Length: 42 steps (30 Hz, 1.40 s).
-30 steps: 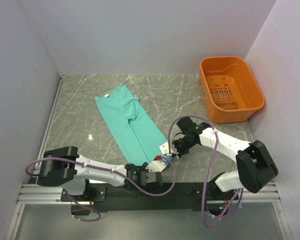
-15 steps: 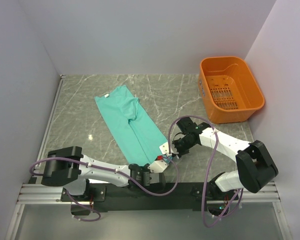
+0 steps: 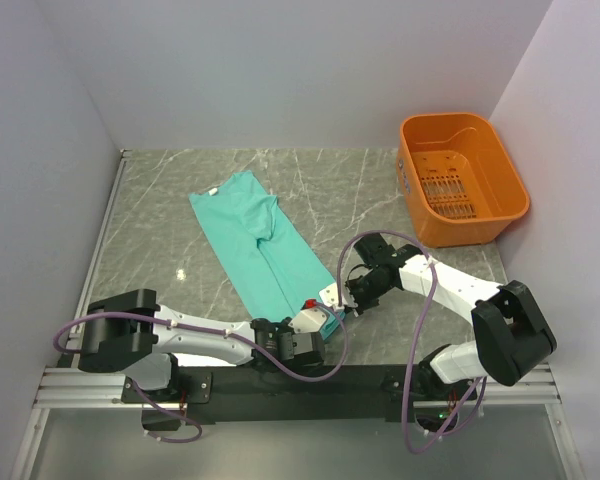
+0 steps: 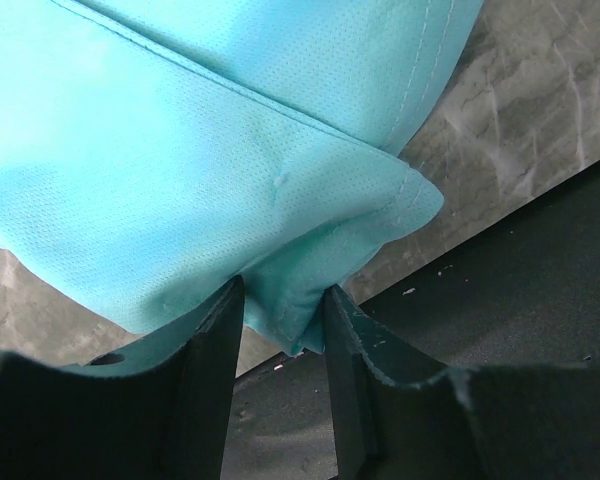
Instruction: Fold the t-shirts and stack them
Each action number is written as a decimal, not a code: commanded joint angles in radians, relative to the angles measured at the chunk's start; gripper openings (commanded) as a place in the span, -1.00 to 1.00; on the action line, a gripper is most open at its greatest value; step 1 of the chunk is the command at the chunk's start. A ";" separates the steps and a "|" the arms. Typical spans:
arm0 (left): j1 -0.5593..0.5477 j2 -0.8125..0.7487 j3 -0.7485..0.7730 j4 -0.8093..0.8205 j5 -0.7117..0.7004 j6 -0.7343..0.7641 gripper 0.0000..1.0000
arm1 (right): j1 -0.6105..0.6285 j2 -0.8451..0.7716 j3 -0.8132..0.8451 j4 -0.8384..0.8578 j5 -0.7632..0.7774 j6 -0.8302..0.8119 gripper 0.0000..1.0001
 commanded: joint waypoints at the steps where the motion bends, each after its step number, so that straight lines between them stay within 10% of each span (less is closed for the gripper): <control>1: 0.010 0.039 -0.008 -0.005 -0.003 0.006 -0.12 | -0.002 0.000 0.025 -0.002 -0.017 -0.002 -1.00; 5: 0.010 0.062 -0.003 0.001 0.006 0.001 -0.14 | -0.002 0.001 0.026 -0.002 -0.017 0.003 -1.00; 12: 0.009 0.070 -0.003 0.022 0.039 0.018 -0.99 | -0.002 0.004 0.028 -0.003 -0.015 0.009 -1.00; 32: 0.097 -0.341 -0.126 0.137 0.220 0.118 -0.99 | -0.010 0.083 0.209 -0.150 -0.118 0.067 -1.00; 42: 0.376 -0.554 -0.172 0.154 0.358 0.145 -0.99 | -0.011 0.250 0.442 -0.261 -0.157 0.151 -1.00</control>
